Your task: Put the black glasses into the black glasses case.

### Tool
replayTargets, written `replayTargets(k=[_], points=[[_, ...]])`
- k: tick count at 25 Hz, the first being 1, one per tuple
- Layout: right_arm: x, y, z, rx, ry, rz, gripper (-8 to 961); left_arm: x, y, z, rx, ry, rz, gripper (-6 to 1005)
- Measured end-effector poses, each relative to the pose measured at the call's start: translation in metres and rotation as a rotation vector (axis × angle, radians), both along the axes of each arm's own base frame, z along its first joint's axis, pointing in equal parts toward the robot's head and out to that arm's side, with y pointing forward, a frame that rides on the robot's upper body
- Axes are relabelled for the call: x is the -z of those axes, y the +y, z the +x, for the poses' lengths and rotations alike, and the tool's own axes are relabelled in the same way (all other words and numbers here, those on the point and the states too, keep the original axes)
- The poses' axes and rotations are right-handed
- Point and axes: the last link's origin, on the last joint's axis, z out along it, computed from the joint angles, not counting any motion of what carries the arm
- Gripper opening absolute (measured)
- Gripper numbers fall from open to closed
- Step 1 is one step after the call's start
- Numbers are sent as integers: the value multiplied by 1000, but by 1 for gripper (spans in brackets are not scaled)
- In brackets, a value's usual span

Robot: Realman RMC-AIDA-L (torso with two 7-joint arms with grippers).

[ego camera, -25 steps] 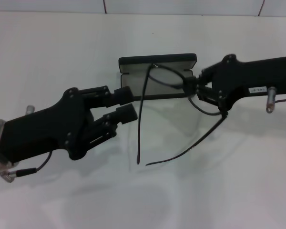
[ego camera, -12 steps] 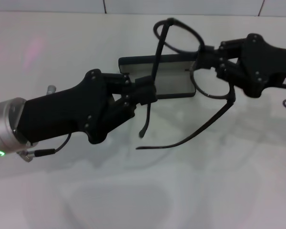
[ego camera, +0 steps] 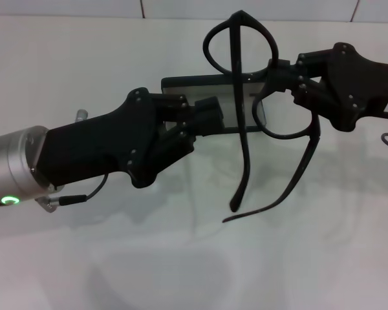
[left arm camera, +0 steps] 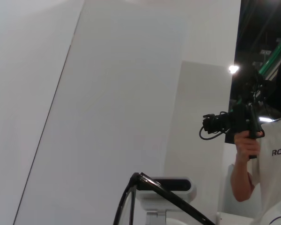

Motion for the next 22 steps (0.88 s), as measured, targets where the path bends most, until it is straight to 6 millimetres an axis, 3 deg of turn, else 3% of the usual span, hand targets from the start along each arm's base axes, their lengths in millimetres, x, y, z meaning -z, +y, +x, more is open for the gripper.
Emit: replayTargets(k=[15,22], points=[[5,0,11,28,-4,8,60,-10,-5,1,21,-69,17,84],[10,4,3,-8,4,22,61,-8,-4,8,18,-117,-55,60]])
